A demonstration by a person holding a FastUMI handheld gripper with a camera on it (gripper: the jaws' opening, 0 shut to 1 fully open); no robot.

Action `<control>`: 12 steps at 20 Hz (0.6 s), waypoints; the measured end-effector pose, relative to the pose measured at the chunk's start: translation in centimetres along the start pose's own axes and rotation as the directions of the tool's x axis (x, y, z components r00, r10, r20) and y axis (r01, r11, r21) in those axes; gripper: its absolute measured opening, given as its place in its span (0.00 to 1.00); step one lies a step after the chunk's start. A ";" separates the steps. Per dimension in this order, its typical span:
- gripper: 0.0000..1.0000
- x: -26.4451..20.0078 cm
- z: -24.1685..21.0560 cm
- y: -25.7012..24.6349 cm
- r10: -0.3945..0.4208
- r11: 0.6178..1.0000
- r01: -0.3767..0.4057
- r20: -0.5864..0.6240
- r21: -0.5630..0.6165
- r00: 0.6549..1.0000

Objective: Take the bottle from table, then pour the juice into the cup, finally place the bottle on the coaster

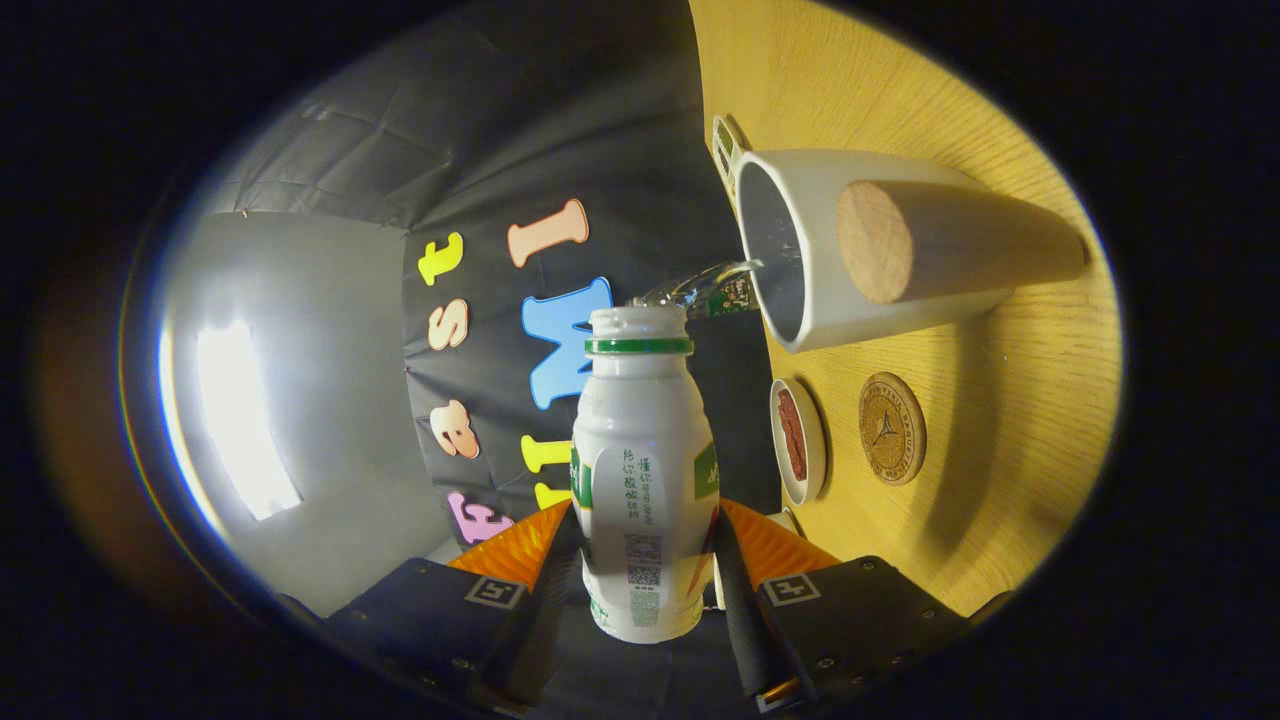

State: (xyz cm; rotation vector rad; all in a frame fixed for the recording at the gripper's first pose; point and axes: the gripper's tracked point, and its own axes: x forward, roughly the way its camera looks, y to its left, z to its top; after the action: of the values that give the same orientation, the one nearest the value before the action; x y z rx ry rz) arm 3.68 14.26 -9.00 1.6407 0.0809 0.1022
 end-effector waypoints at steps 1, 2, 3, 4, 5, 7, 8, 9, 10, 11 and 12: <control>0.71 0.0 0.0 0.0 0.000 1.000 0.000 0.000 0.002 1.000; 0.71 0.1 0.0 0.0 0.001 1.000 -0.001 0.000 0.004 1.000; 0.71 0.0 -0.1 0.0 0.001 1.000 -0.001 -0.001 0.008 1.000; 0.71 0.0 -0.1 0.0 0.001 1.000 -0.001 -0.002 0.011 1.000; 0.71 0.0 -0.1 0.0 0.000 1.000 0.000 -0.003 0.012 1.000; 0.71 0.1 -0.1 0.0 0.000 1.000 0.000 -0.003 0.016 1.000; 0.71 0.1 -0.1 0.0 0.001 1.000 -0.001 -0.003 0.020 1.000; 0.71 0.1 -0.1 0.1 0.003 1.000 -0.003 -0.004 0.024 1.000; 0.71 0.1 -0.1 0.0 0.003 1.000 -0.003 -0.005 0.025 1.000; 0.71 0.0 -0.1 0.0 0.003 1.000 -0.003 -0.006 0.025 1.000; 0.71 0.1 -0.1 0.0 0.002 1.000 -0.002 -0.006 0.027 1.000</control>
State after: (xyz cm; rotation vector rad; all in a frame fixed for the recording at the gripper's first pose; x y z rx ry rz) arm 3.72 14.33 -8.99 1.6673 0.0850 0.1077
